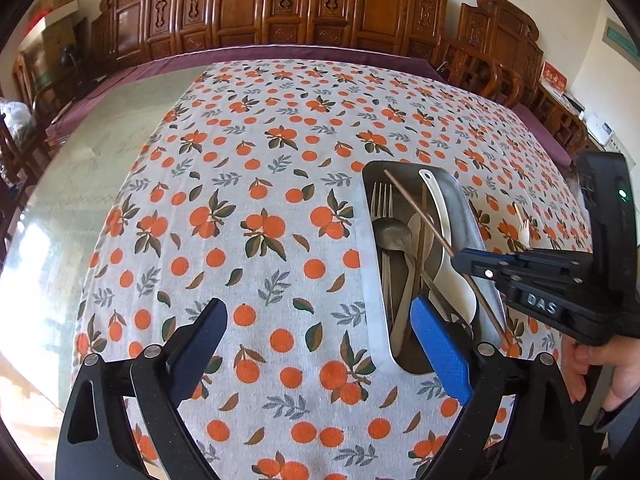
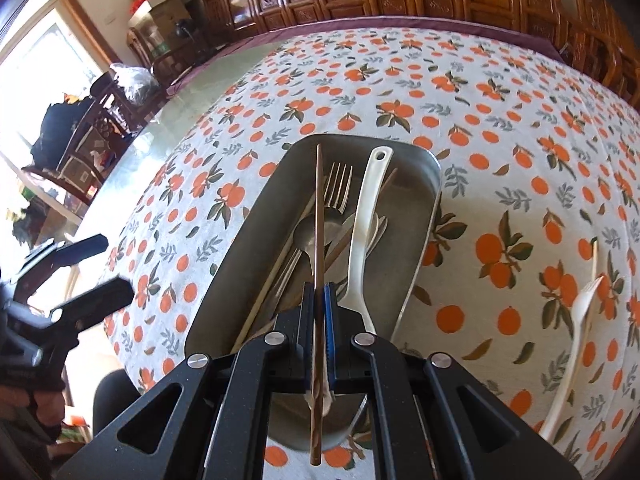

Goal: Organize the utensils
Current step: 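Carry the chopstick in the right tool down into the tray and release it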

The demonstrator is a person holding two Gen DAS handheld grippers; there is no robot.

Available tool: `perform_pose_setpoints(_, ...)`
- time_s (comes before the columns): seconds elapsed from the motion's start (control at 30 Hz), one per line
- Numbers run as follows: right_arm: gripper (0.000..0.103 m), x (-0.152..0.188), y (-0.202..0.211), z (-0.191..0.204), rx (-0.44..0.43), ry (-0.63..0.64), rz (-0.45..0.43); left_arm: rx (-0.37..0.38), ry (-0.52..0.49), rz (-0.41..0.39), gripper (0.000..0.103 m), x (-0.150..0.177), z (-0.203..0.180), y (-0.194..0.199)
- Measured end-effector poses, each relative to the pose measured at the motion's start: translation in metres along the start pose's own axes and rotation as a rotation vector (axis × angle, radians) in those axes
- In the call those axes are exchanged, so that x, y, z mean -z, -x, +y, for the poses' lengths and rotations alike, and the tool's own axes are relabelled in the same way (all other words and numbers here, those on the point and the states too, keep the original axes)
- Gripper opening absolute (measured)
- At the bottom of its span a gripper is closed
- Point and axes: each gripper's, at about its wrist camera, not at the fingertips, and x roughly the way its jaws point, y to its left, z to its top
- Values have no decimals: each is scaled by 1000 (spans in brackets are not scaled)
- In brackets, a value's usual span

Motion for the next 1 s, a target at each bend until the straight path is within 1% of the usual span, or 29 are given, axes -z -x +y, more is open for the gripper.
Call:
perform_pose_setpoints(0.2, 6, -9, -10, 3, -13, -36, 2, -3, 5, 0, 89, 2, 2, 1)
perform_pose_setpoints(0.4, 6, -7, -19, 4, -20, -52, 16, -2, 5, 0, 89, 2, 2, 1)
perform_pose_setpoints(0.47, 7, -7, -18, 4, -15, -45, 6, 0, 5, -1, 89, 2, 1, 1)
perform_pose_setpoints(0.5, 10, -7, -16, 5, -19, -38, -3, 1, 6, -2, 89, 1, 0, 1)
perform_pose_setpoints(0.67, 10, -7, 1, 4, -28, -9, -55, 7, 5, -11, 89, -1, -5, 3)
perform_pose_setpoints(0.73, 10, -6, 14, 2, -28, 6, -88, 11, 2, -15, 89, -2, -9, 3)
perform_pose_setpoints(0.87, 10, 2, 42, -11, 0, 22, -142, 11, -2, -37, 89, -4, -19, 6)
perform_pose_setpoints(1.0, 10, 14, 71, -35, 54, 27, -184, 15, -18, -65, 89, -7, -33, 8)
